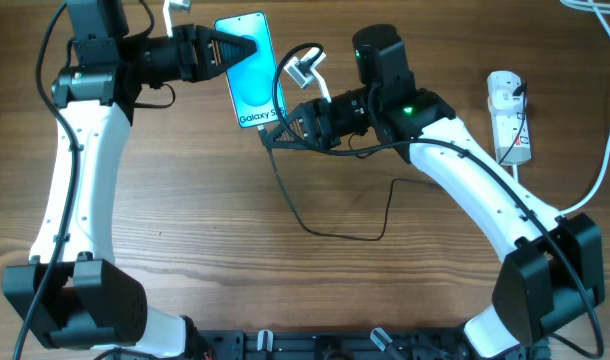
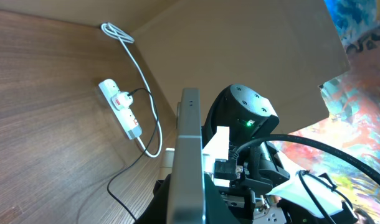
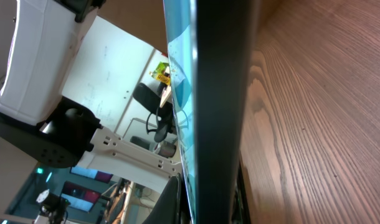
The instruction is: Plug charger to phone and switch on socket
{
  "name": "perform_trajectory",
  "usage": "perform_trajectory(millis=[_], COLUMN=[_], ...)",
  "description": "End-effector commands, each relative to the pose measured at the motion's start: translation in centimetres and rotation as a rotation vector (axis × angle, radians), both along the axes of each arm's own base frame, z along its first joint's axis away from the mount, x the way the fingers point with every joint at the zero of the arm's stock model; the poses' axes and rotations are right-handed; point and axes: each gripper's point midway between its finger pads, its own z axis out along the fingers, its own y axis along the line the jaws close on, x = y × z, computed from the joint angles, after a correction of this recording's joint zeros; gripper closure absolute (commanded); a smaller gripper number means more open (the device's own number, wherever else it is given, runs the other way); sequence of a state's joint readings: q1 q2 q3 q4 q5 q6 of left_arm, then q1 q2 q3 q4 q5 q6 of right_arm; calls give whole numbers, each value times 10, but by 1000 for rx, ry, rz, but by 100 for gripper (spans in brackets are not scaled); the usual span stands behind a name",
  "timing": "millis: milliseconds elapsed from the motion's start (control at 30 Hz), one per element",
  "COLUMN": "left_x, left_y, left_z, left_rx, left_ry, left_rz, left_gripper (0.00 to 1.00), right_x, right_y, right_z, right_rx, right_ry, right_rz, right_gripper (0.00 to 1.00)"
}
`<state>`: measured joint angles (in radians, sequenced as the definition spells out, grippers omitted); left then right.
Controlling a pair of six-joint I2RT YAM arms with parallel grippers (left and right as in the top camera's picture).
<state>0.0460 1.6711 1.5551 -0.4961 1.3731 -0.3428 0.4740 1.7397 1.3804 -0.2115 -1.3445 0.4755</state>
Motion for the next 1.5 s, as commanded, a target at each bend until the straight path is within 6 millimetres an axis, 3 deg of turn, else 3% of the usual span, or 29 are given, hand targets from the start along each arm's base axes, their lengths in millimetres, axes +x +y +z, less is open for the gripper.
perform_trajectory(millis=[0,467,1467], left_x=[-15,-9,-5], left_y=[-10,4,12], left_z=[7,7,6], left_rx=[-46,-47,-42], left_ry=[21,21,23], left_rz=[-82,-44,-16], left_gripper=[96,96,96], right_x=[19,24,32], right_y=[-2,-6,-10], right_z=[2,2,0], right_rx=[-12,-12,-32], right_ry=[-50,-52,-26], right_rz=[-75,-88,-129], right_gripper=[95,95,95])
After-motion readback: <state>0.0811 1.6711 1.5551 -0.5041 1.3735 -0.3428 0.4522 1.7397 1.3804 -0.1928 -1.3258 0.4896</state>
